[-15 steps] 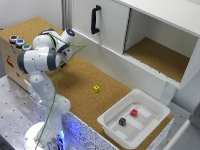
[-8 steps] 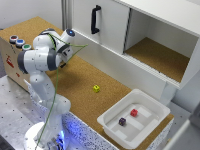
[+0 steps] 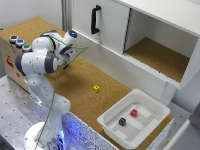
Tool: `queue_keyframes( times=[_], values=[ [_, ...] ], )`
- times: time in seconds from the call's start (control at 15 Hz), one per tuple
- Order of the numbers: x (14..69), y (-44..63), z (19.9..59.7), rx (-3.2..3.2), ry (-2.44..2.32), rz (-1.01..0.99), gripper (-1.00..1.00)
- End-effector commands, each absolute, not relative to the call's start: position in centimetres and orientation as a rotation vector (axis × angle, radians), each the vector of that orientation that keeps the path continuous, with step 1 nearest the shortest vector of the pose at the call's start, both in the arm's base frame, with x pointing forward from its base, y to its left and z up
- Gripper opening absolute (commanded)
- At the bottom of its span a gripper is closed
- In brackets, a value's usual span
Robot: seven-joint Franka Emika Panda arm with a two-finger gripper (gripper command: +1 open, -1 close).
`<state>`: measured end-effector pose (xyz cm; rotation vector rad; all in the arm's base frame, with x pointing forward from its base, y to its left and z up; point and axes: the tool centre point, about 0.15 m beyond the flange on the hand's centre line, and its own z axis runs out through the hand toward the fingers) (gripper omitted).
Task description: Open the cabinet drawer
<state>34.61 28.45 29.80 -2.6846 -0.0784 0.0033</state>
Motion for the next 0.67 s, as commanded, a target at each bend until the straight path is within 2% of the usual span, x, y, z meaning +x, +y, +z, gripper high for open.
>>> queue_keyframes(
  times=[0.0, 0.6],
  values=[
    [37.4, 22.1, 26.9, -2.661, -0.059, 0.002, -1.00],
    [40.3, 16.3, 26.9, -2.698, 0.048, -0.029, -1.00]
  ],
)
